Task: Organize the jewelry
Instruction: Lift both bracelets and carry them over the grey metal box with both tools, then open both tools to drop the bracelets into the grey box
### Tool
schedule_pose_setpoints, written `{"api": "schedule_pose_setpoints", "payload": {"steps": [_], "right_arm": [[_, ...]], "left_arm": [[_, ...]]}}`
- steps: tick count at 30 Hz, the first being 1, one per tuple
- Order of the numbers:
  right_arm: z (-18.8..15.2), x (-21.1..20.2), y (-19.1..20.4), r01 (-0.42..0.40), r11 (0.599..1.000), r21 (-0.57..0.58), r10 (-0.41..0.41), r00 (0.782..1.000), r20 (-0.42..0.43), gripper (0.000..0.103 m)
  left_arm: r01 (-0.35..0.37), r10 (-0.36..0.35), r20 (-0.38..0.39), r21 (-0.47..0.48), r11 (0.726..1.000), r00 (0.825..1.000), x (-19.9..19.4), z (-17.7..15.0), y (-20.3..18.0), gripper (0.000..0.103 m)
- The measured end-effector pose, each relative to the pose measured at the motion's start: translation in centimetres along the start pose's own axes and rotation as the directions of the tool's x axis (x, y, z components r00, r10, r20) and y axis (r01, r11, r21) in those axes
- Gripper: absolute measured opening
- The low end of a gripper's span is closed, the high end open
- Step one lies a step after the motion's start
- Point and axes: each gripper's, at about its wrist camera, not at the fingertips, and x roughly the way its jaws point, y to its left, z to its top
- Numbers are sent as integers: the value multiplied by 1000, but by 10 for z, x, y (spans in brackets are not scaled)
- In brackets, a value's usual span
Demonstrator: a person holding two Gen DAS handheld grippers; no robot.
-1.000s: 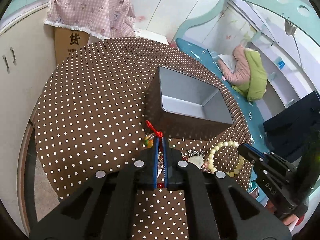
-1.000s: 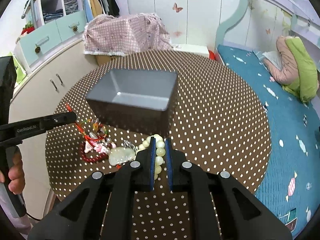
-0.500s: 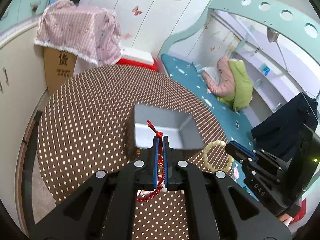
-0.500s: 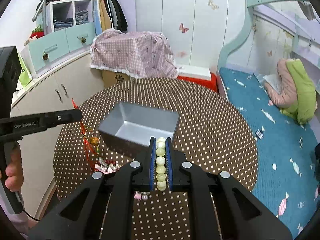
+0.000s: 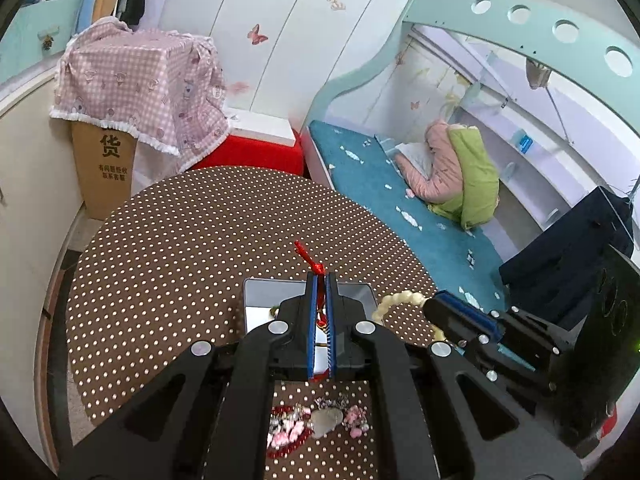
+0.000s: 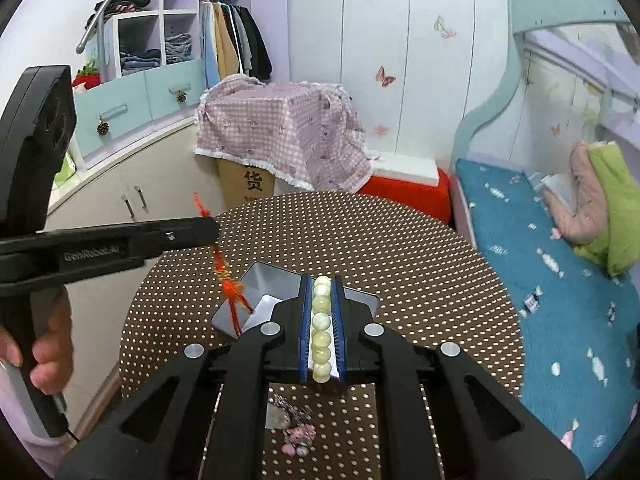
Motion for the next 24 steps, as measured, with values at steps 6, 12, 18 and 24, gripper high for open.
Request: {"api": "schedule_pose_setpoints", "payload": {"steps": [6,12,18,24], "right_arm": [[-4,38,-7,-35,998,53,39,995,-95,9],[-13,64,-15,-50,993,111,69,982,-173,10],[-15,63,-18,-34,990,137,60,981,-187,28],[-18,49,-17,-37,989,144,61,985,-164,38]], "left_arm": [[-6,6,-55,-9,1000,998,36,-7,8,5],[-46,43,-128,-14,999,991,63,-19,17,13],[-65,62,-151,-18,998,987,68,-27,25,42],[-65,62,-146,-19,998,987,58,-35,27,46]]}}
